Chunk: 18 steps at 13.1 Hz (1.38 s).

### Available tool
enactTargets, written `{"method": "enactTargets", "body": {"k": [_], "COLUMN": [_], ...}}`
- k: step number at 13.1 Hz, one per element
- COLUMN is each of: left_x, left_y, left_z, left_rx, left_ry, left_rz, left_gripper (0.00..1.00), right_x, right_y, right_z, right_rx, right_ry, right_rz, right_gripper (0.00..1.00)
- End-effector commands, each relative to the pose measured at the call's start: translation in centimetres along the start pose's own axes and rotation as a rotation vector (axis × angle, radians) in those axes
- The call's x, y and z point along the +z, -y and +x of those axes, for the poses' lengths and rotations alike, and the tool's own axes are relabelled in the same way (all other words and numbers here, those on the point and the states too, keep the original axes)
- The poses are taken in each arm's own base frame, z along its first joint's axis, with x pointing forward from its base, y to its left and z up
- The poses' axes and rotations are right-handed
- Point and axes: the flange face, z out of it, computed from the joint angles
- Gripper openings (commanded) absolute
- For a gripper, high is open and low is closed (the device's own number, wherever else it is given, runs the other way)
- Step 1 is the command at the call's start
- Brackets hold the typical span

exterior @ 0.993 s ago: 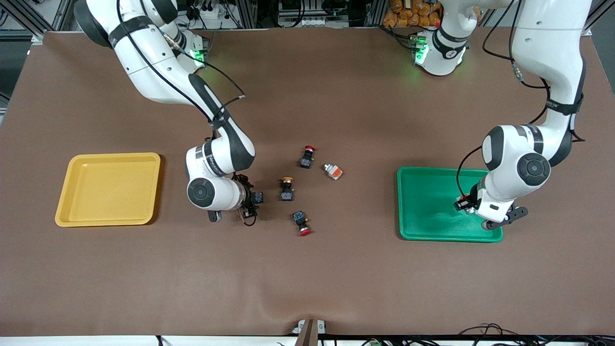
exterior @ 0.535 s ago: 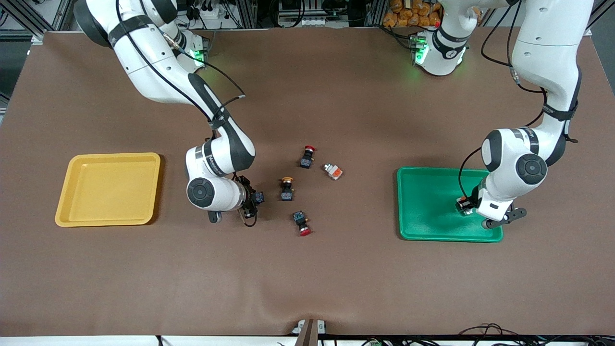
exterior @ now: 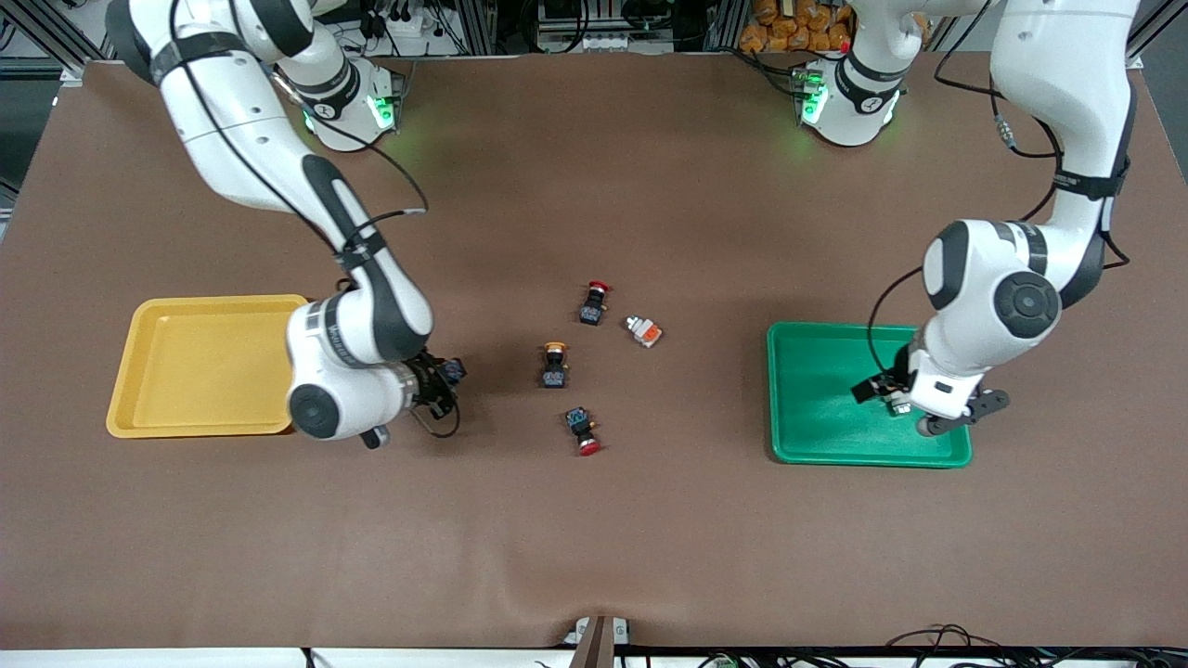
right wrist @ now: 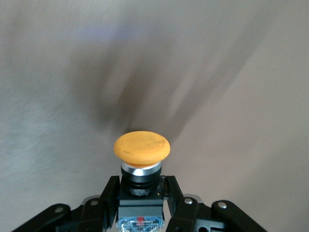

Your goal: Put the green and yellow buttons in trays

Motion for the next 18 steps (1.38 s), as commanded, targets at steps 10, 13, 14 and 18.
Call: {"method": "enactTargets", "body": {"k": [10, 13, 14, 18], "left_x": [4.9, 8.8, 9.7, 12.5], "left_y": [-24.6, -25.8, -25.7, -27.0], "left_z": [-16.9, -20.4, -20.8, -24.1], "left_rx": [-0.42, -0.465, -0.479, -0.501], "left_ry": [0.072, 0.046, 0.019, -0.005], "left_rz": [-0.016, 0.049, 0.067, 0.066], "left_gripper": [1.0, 1.0, 1.0, 1.0], "right_x": [-9.7, -9.7, -9.4, -9.5], "right_y": [-14.7, -18.1, -18.5, -21.3], "right_z": [13.5, 17.5, 18.2, 22.0], "right_rx": [-0.362, -0.567, -0.616, -0.723], "right_ry": [0.104, 0.108, 0.111, 0.105], "right_rz": [-0.153, -0.198, -0.207, -0.215], "right_gripper": [0.0, 0.0, 0.0, 0.0]}}
